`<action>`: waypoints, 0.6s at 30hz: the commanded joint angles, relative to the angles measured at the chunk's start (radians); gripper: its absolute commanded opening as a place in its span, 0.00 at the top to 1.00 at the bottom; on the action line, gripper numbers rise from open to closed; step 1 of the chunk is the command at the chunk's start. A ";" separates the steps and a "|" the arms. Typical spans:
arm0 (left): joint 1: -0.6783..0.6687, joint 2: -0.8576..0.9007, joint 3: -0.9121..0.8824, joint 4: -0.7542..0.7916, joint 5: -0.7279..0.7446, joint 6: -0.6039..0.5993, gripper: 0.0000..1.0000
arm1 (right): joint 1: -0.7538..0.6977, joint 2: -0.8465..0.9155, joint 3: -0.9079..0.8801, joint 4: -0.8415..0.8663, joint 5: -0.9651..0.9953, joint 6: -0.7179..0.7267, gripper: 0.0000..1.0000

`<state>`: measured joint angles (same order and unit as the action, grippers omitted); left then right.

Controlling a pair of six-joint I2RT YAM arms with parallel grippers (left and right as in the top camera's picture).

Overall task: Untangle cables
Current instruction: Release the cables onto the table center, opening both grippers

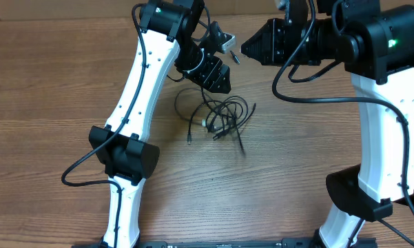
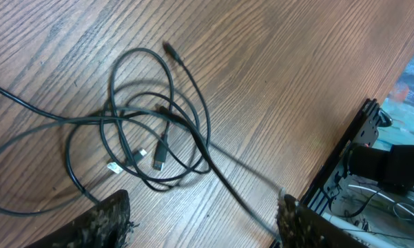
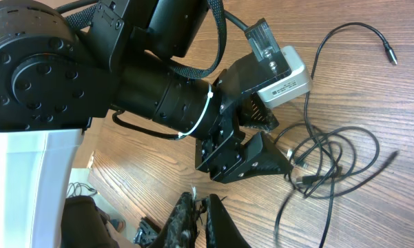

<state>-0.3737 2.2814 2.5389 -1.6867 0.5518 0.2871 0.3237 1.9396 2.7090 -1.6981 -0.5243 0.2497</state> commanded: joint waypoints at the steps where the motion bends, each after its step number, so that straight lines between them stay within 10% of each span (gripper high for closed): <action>1: -0.007 -0.032 0.015 0.000 -0.009 -0.014 0.32 | 0.008 -0.006 0.000 0.005 -0.002 -0.011 0.96; 18: -0.006 -0.030 0.015 0.009 -0.063 -0.014 0.34 | -0.005 0.006 -0.084 0.010 0.123 0.015 0.96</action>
<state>-0.3737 2.2814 2.5389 -1.6855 0.5209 0.2871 0.3229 1.9396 2.6717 -1.6939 -0.4614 0.2554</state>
